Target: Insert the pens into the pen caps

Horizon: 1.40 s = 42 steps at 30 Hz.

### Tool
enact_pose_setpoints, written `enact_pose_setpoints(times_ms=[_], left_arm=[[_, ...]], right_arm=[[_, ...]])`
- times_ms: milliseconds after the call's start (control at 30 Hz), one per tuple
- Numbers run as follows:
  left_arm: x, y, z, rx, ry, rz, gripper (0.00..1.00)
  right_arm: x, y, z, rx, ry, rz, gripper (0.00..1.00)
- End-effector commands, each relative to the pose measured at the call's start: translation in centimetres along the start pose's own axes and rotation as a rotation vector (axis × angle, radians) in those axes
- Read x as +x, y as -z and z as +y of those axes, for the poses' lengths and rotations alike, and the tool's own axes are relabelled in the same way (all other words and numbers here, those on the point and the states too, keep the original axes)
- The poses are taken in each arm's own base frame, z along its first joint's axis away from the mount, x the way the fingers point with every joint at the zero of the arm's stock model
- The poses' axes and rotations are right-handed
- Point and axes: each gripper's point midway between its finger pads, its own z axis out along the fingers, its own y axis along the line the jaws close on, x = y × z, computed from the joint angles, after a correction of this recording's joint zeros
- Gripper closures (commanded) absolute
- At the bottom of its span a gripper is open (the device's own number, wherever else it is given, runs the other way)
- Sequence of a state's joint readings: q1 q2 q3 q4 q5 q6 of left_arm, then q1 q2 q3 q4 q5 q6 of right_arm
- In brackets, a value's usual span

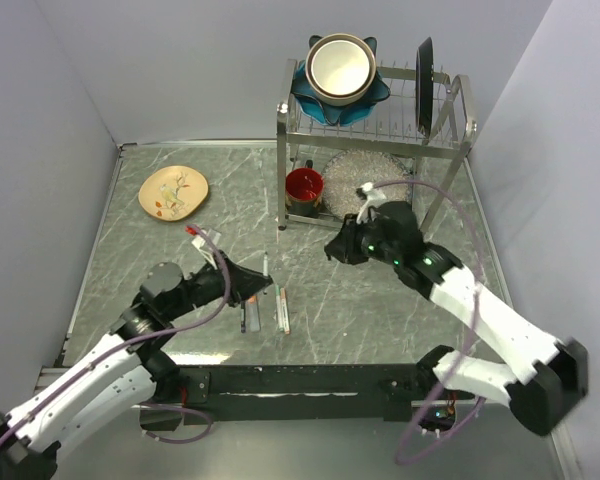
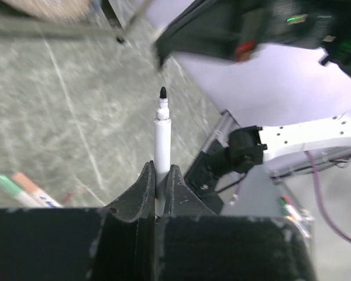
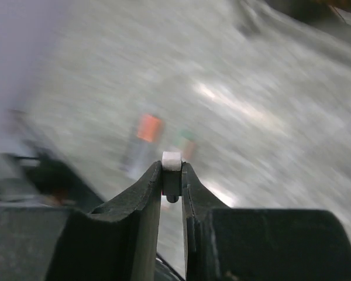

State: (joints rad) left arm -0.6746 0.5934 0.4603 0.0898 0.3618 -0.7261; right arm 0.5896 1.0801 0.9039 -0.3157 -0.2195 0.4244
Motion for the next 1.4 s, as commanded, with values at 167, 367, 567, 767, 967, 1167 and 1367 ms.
enact_pose_setpoints(times_ms=[167, 367, 567, 767, 967, 1167, 1367], left_arm=[[0.3, -1.1, -3.3, 0.241, 0.112, -0.018, 0.99], [0.6, -1.2, -3.9, 0.265, 0.125, -0.011, 0.99], [0.4, -1.2, -3.7, 0.244, 0.103, -0.017, 0.99], [0.1, -1.1, -3.9, 0.237, 0.077, -0.011, 0.99], [-0.1, -0.9, -4.1, 0.236, 0.068, -0.017, 0.99], [-0.2, -0.9, -4.1, 0.233, 0.065, -0.023, 0.99], [-0.2, -0.9, -4.1, 0.238, 0.068, -0.023, 0.99]], right_arm=[[-5.2, 4.9, 11.7, -0.542, -0.118, -0.304, 1.00], [-5.4, 4.5, 14.5, -0.644, -0.145, -0.279, 1.00], [-5.8, 3.8, 15.8, -0.649, -0.138, -0.267, 1.00], [-6.1, 3.3, 16.5, -0.657, -0.137, -0.266, 1.00], [-6.2, 2.9, 16.7, -0.648, -0.127, -0.259, 1.00], [-5.8, 2.5, 16.3, -0.627, -0.107, -0.249, 1.00], [-5.5, 2.3, 16.1, -0.613, -0.094, -0.234, 1.00]])
